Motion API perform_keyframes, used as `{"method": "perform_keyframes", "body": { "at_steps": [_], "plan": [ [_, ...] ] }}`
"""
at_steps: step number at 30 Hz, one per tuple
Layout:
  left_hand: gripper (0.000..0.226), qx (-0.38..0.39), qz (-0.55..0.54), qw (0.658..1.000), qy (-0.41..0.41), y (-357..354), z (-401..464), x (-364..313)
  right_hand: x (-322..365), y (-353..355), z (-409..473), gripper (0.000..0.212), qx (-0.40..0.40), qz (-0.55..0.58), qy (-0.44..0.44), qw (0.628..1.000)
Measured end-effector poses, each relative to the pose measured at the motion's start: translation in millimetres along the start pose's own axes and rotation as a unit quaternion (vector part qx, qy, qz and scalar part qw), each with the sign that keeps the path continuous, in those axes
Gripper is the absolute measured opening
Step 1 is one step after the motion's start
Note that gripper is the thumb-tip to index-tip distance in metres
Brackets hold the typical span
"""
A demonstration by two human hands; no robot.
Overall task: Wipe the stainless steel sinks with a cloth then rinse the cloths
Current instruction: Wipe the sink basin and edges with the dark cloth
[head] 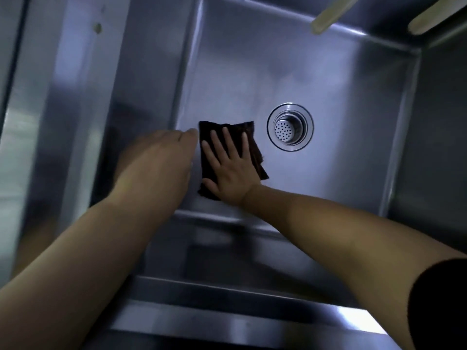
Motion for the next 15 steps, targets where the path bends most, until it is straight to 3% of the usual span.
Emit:
{"method": "perform_keyframes", "body": {
  "at_steps": [8,15],
  "plan": [
    [0.023,-0.006,0.019,1.000,-0.002,-2,0,-5,30,-10,-47,0.069,-0.020,0.007,0.171,0.985],
    [0.038,0.008,-0.015,0.999,-0.046,0,-6,-22,-44,-30,-153,0.067,0.007,-0.011,0.232,0.973]
  ]
}}
Point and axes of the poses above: each hand's wrist, its own z-axis towards the middle knuckle, its own y-axis out of the back of the hand, x = y × z, the point moved 6 cm from there along z, towards the middle knuckle, and after that the axes turned 15 degrees about y, right-handed, at the moved point
